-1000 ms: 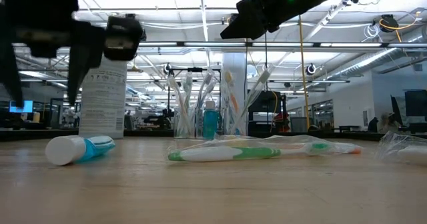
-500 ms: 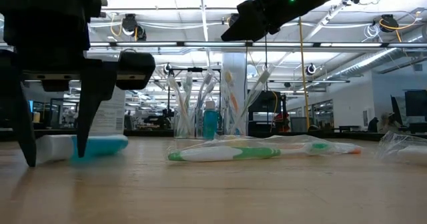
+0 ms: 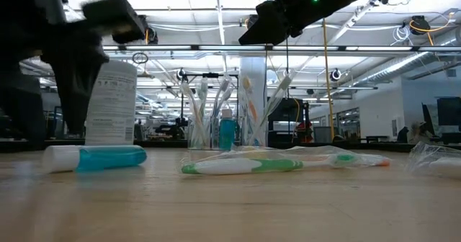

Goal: Pick & Place toothbrushing station
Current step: Put the mouthwash into the transparent organizer

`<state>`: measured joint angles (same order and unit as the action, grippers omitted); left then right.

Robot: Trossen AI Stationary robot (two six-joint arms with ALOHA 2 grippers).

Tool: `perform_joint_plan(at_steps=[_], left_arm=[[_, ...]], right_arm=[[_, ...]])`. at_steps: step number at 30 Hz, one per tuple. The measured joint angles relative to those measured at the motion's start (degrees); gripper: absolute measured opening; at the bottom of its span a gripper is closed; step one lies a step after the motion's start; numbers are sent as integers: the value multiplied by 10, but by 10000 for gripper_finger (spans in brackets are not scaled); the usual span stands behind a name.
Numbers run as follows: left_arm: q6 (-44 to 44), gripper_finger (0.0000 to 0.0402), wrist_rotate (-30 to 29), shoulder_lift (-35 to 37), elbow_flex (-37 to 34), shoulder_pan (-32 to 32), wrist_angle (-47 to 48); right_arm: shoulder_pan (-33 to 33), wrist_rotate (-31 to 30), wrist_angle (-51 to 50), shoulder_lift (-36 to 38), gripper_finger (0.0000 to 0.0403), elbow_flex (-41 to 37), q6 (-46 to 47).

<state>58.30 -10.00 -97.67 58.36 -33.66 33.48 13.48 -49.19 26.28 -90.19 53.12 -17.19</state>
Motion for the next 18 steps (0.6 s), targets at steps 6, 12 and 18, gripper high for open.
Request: perform_joint_plan(at_steps=[6,12,18], left_arm=[[155,152,-35,-6,4,1,37],[260,152,-47,-20,4,11,23],[275,152,-31,-21,4,14,16]], right_arm=[[0,0,0,0,141,0,0],[0,0,0,0,141,0,0],[0,0,0,0,141,0,0]])
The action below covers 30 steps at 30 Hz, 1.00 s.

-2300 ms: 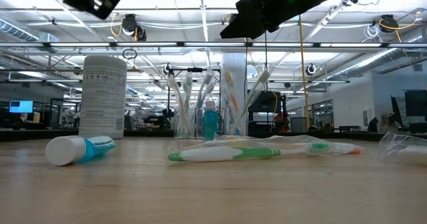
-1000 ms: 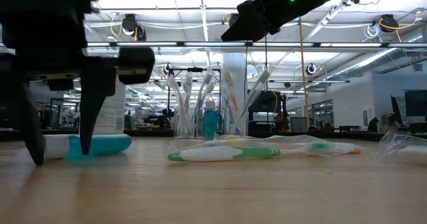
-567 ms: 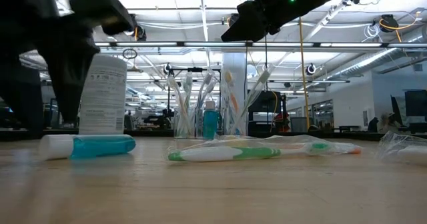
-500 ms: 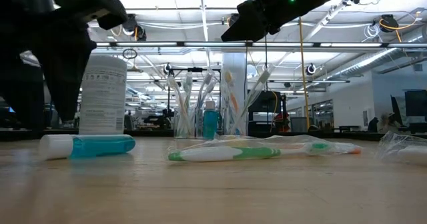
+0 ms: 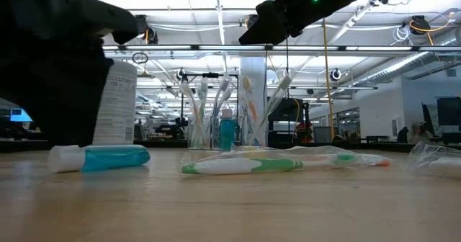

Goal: Pick & Place toothbrushing station
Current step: Put the mouthwash into the transparent organizer

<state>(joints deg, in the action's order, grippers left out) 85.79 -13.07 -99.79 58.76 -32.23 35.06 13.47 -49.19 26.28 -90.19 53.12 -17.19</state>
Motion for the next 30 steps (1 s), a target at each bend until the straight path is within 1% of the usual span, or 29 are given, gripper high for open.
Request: perform_joint_plan(at_steps=[4,10,15,20,26,28,30], left_arm=[[-17,152,12,0,0,1,-2],[-17,152,33,0,0,3,-4],[-38,152,79,-5,0,16,-9],[-9,152,81,-28,1,24,-17],[22,151,82,-29,1,31,-23],[18,144,84,-30,1,32,-22],[14,128,89,-30,0,32,-21]], right_arm=[[0,0,0,0,141,0,0],[0,0,0,0,141,0,0],[0,0,0,0,141,0,0],[0,0,0,0,141,0,0],[0,0,0,0,141,0,0],[0,0,0,0,141,0,0],[0,0,0,0,141,0,0]])
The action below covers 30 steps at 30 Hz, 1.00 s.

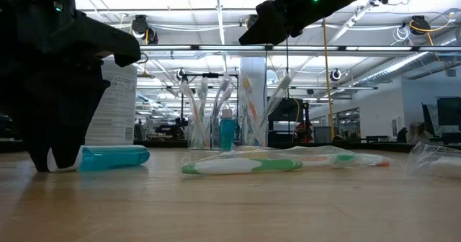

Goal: Pick & Place toothbrushing station
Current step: Put the mouthwash into the transparent organizer

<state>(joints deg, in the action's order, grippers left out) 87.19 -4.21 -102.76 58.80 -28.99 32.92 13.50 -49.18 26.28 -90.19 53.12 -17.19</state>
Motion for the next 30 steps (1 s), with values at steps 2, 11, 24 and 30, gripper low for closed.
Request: perform_joint_plan(at_steps=[2,11,24,30], left_arm=[[-6,106,0,0,0,0,0],[-129,80,-5,8,63,-1,-3],[-392,79,43,188,128,140,-109],[-496,79,205,233,57,295,-336]], right_arm=[[0,0,0,0,141,0,0],[0,0,0,0,141,0,0],[56,-167,-29,27,141,0,-48],[109,-241,-31,63,141,-4,-50]])
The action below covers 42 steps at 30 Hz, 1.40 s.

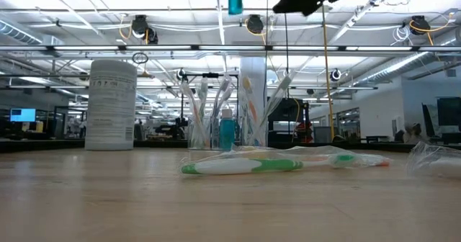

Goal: Pick & Place toothbrushing station
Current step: Put the mouthwash into the transparent organizer

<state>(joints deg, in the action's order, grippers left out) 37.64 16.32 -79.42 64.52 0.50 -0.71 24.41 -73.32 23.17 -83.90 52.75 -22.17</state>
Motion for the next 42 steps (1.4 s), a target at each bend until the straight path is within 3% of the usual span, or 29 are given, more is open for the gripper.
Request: perform_joint_plan(at_steps=[10,18,23,27,38,42], left_arm=[[-192,79,89,-32,-210,145,-356],[-196,90,63,-97,-246,179,-477],[-201,79,-11,-129,-246,199,-500],[-243,78,-14,-141,-246,210,-504],[-211,85,-14,-216,-182,186,-504],[-235,86,-25,-227,-171,197,-495]], right_arm=[[17,-1,4,46,141,-44,4],[5,1,59,50,141,-67,0],[3,1,57,49,141,-68,0],[3,3,57,49,141,-68,-1],[-1,16,62,49,141,-68,0],[-1,16,62,49,141,-67,0]])
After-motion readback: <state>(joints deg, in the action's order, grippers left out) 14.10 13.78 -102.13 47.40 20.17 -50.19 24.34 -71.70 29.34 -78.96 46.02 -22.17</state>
